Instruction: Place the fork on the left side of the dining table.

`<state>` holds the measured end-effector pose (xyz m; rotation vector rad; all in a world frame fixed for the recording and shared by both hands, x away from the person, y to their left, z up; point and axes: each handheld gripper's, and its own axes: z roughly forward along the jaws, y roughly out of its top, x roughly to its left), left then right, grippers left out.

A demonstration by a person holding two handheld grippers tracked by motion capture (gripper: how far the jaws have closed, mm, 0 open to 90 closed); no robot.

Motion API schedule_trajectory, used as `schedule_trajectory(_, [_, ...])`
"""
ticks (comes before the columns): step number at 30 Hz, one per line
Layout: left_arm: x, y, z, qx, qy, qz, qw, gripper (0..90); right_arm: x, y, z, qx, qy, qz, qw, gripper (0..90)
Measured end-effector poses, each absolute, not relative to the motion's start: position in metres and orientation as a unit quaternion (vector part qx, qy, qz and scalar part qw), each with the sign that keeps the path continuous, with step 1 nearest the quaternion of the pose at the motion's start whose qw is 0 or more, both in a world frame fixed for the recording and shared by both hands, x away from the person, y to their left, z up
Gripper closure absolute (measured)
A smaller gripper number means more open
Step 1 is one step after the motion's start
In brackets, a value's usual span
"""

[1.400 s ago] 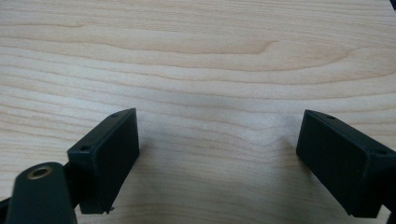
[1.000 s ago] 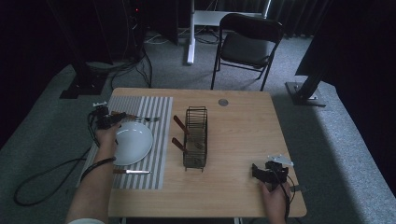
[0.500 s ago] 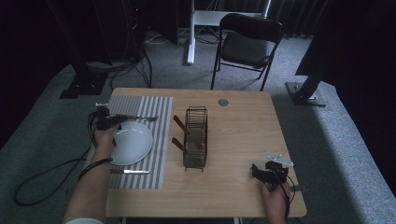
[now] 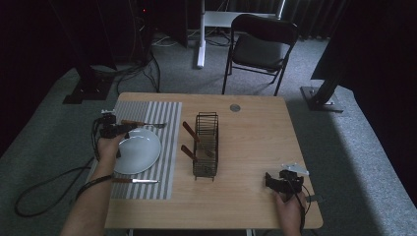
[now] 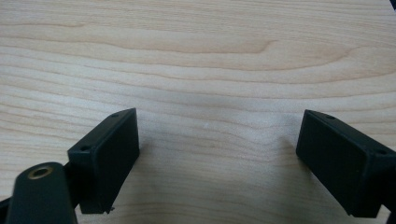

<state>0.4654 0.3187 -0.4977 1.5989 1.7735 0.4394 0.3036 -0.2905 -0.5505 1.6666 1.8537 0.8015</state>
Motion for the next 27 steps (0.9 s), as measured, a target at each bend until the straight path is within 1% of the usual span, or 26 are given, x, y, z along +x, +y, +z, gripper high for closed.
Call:
schedule_trajectory(1, [0.463,0.318,-0.497,0.621,0.680,0.169,0.352,6.7,0.304,-0.291,-0.550,0.615,0.684,0.296,0.259,12.8])
schedule_trajectory(2, [0.460,0.317,-0.496,0.626,0.675,0.168,0.352,0.0,0.304,-0.291,-0.550,0.615,0.684,0.296,0.259,12.9])
schedule_trajectory(5, [0.451,0.313,-0.492,0.635,0.672,0.182,0.335,0.0,0.304,-0.291,-0.550,0.615,0.684,0.296,0.259,12.9])
schedule_trajectory(13, [0.428,0.304,-0.480,0.652,0.647,0.195,0.345,0.0,0.304,-0.291,-0.550,0.615,0.684,0.296,0.258,12.9])
schedule_trajectory(15, [0.423,0.302,-0.478,0.659,0.641,0.206,0.336,0.0,0.304,-0.291,-0.550,0.615,0.684,0.296,0.259,12.8])
schedule_trajectory(19, [0.412,0.297,-0.477,0.663,0.630,0.218,0.340,0.0,0.304,-0.291,-0.550,0.615,0.684,0.296,0.259,12.9])
schedule_trajectory(27, [0.386,0.291,-0.483,0.685,0.606,0.218,0.340,0.0,0.304,-0.291,-0.550,0.615,0.684,0.296,0.258,12.8])
